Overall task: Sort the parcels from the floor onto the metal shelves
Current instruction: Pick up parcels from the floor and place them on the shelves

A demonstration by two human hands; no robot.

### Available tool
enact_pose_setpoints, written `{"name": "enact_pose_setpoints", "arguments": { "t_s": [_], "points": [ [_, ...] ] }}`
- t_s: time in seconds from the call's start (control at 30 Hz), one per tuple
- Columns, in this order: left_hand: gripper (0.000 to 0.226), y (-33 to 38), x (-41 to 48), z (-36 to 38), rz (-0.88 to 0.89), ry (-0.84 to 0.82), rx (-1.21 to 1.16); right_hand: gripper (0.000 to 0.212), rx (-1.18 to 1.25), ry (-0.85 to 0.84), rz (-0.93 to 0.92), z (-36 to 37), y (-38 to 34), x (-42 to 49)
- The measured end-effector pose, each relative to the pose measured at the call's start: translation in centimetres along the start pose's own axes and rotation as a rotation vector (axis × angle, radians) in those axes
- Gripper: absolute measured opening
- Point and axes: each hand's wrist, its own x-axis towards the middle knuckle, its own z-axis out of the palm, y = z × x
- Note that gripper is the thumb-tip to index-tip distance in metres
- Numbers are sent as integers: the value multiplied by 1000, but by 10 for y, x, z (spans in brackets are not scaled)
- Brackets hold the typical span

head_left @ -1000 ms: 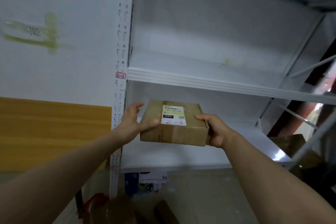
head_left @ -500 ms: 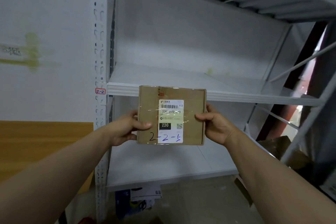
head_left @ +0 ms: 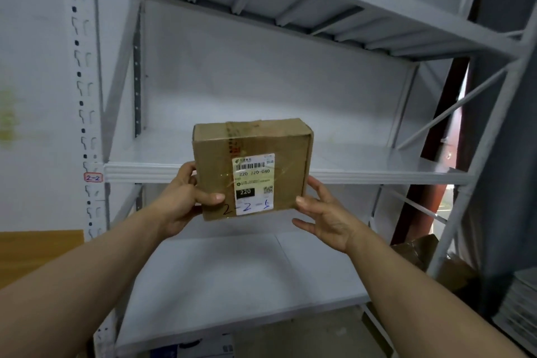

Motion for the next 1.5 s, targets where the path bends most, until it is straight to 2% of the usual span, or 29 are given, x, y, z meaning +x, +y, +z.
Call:
{"name": "enact_pose_setpoints", "arguments": {
  "t_s": [0.13, 0.27, 0.33, 0.47, 0.53, 0.6, 0.67, 0.87, 0.93, 1.03, 1.27, 1.37, 1.43, 1.5],
  "points": [
    [71, -8, 9, 29, 11, -21, 77, 74, 58, 35, -26, -22, -1, 8],
    [67, -13, 24, 62, 36, -51, 156, 44, 61, 205, -34, -43, -1, 10],
    [52, -12, 34, 81, 100, -45, 286, 40, 54, 323, -66, -51, -7, 14],
    [35, -18, 63, 123, 204, -34, 325, 42, 43, 586, -135, -69, -26, 31],
    [44, -24, 81, 143, 235, -1, 374, 42, 49, 668, -183, -84, -34, 40],
    [74, -30, 100, 163, 213, 2, 385, 41, 59, 720, -218, -104, -39, 49],
    [90, -39, 120, 183, 194, -28, 386, 39, 66, 753, -247, -129, -42, 58],
    [83, -68, 197, 262, 337, -42, 515, 27, 67, 816, -304, -221, -56, 103],
    [92, -77, 226, 295, 328, -41, 504, 25, 63, 836, -309, -254, -64, 122],
    [104, -88, 270, 348, 286, -53, 456, 33, 25, 875, -298, -312, -86, 149],
    [93, -128, 360, 476, 279, -82, 465, 48, -77, 936, -273, -468, -121, 198],
    [88, -148, 389, 524, 213, -147, 495, 42, -74, 928, -221, -527, -121, 212],
    [82, -161, 407, 550, 206, -130, 580, 37, -63, 870, -171, -558, -115, 219],
    [92, -171, 425, 569, 181, -87, 689, 40, -74, 834, -140, -582, -108, 227]
  ]
}}
